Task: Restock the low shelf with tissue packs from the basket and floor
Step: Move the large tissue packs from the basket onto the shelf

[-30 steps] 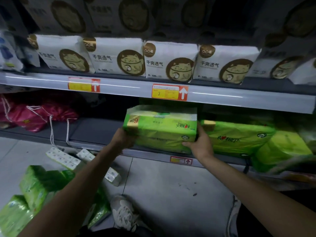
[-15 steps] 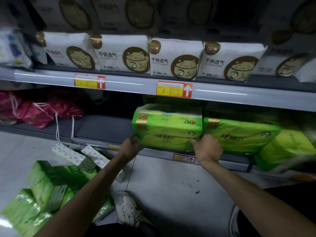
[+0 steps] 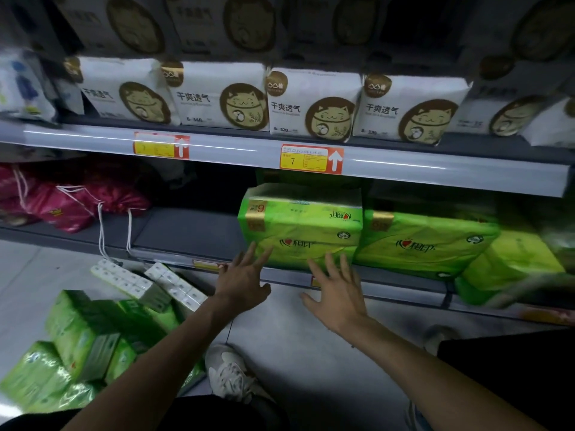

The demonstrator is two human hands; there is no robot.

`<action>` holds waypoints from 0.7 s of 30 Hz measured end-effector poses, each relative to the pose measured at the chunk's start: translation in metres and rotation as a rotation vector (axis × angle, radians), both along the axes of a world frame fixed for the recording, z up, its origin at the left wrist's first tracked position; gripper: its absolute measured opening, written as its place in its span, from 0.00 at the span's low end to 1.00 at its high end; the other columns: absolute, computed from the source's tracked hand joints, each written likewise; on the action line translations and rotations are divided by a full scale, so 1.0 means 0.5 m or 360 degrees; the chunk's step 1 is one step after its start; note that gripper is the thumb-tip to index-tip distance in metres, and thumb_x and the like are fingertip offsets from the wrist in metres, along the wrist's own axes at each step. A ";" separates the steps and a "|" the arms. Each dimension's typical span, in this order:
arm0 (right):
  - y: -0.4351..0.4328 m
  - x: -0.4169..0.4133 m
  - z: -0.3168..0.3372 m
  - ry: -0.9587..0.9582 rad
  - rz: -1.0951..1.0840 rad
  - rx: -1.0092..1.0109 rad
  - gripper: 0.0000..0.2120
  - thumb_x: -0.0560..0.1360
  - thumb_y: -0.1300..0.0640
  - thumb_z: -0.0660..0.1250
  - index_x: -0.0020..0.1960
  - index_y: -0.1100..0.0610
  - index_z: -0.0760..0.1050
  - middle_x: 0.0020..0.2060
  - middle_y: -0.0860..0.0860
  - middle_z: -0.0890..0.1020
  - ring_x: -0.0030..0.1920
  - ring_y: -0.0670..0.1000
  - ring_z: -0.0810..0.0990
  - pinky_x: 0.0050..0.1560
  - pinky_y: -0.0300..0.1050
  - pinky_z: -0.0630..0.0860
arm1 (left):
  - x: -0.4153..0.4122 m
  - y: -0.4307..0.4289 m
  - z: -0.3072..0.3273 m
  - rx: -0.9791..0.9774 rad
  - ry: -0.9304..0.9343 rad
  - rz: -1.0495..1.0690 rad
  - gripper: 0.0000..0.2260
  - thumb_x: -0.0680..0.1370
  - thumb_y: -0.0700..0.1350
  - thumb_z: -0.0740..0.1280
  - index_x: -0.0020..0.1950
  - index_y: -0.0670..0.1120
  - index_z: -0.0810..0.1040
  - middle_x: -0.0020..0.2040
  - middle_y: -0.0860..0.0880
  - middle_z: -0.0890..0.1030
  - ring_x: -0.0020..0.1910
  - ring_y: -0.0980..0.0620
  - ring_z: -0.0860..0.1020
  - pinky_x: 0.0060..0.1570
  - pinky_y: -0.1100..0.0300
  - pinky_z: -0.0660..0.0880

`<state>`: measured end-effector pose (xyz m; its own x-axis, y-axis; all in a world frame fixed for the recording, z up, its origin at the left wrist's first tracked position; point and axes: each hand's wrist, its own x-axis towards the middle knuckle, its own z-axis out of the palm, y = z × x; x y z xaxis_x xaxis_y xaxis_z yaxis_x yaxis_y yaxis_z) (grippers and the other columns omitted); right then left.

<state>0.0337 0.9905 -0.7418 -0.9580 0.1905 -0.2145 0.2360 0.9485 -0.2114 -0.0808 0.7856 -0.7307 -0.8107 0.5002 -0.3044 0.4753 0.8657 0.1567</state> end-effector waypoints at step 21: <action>0.045 -0.055 -0.096 0.0211 -0.0046 0.0177 0.31 0.80 0.43 0.63 0.80 0.53 0.65 0.84 0.56 0.47 0.83 0.59 0.47 0.77 0.60 0.63 | -0.031 0.100 -0.113 -0.0002 0.0204 0.0194 0.40 0.82 0.57 0.63 0.84 0.55 0.40 0.84 0.41 0.39 0.82 0.39 0.53 0.78 0.32 0.55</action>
<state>0.0059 1.0130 -0.7900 -0.9702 0.2339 -0.0626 0.2405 0.9610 -0.1367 -0.0964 0.8357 -0.7871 -0.8975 0.3954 -0.1954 0.3827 0.9184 0.1006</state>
